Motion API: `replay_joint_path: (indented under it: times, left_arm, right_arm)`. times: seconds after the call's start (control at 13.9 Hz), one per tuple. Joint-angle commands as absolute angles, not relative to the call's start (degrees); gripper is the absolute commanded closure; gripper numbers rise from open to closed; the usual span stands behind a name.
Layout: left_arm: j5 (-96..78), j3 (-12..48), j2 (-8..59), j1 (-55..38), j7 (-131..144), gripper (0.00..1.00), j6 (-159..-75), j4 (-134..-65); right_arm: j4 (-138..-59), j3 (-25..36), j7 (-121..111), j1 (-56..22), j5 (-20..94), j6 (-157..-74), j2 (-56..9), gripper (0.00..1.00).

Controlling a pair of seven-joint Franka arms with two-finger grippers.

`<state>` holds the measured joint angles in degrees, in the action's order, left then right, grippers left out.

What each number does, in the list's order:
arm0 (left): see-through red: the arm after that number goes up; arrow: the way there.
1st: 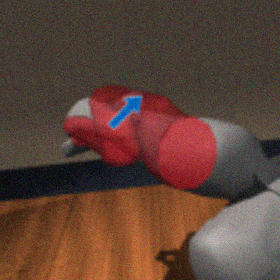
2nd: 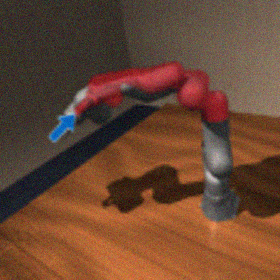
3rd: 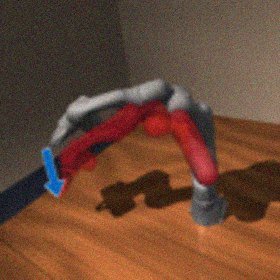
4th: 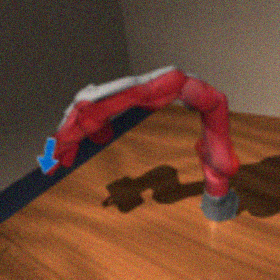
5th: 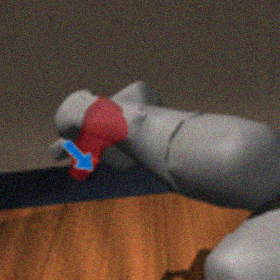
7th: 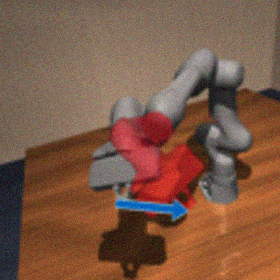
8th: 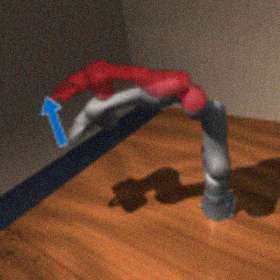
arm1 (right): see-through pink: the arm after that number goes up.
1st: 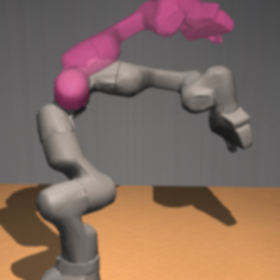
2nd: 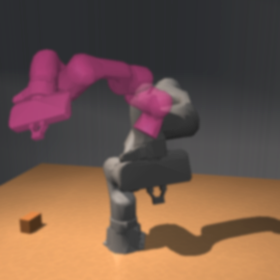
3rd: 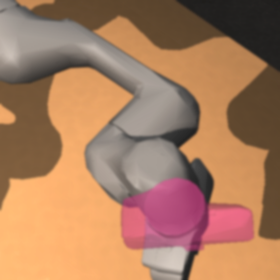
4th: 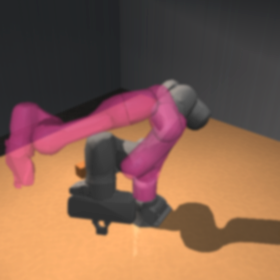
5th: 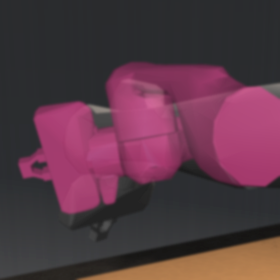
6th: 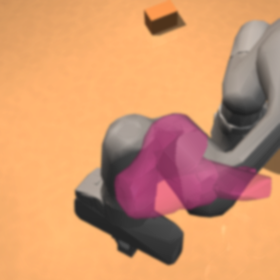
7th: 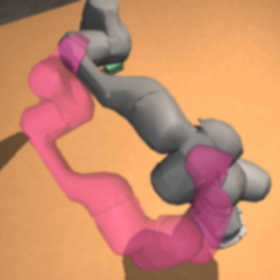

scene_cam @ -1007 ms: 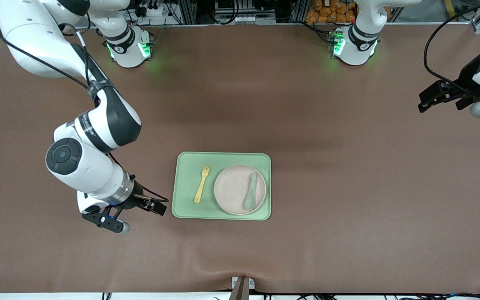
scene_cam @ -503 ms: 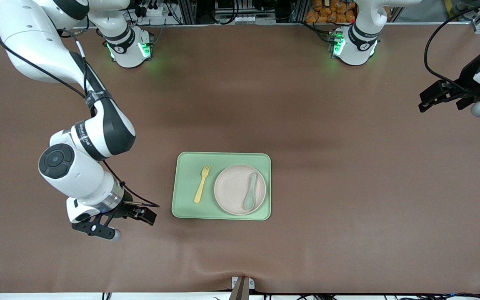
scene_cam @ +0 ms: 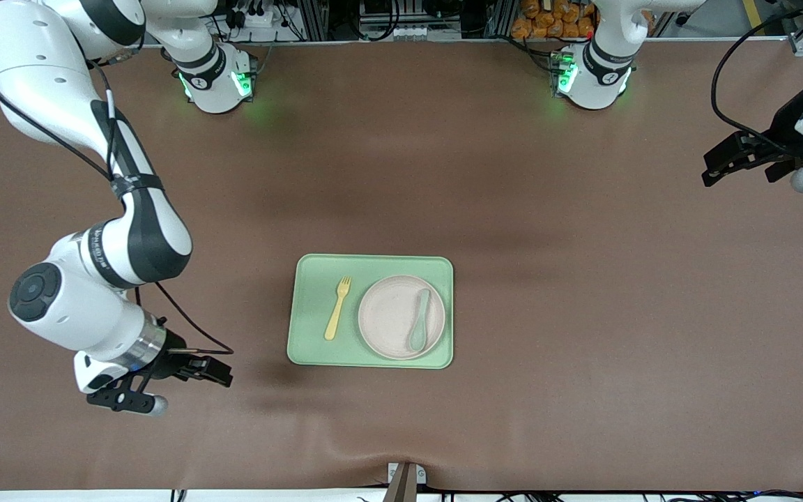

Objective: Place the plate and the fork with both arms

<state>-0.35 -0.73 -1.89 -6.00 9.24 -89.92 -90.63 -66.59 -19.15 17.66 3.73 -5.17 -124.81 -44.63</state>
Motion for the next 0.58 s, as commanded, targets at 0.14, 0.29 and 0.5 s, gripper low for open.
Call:
replay_joint_path:
  times: [0.14,0.29,0.5]
  left_arm:
    - [0.88,-0.62,-2.37,-5.80,8.35,0.00,-89.47,-89.30]
    - [0.88,-0.62,-2.37,-5.80,8.35,0.00,-89.47,-89.21]
    - [0.88,-0.70,-2.37,-5.80,8.35,0.00,-89.47,-89.21]
  right_arm:
    - [-68.82,-14.07,8.11,3.96,3.06,-120.42,-39.99,0.00]
    - [-68.82,-11.79,4.32,3.87,5.96,-118.14,-38.94,0.00]
    - [-68.99,-8.80,-2.34,3.96,8.69,-112.96,-36.84,0.00]
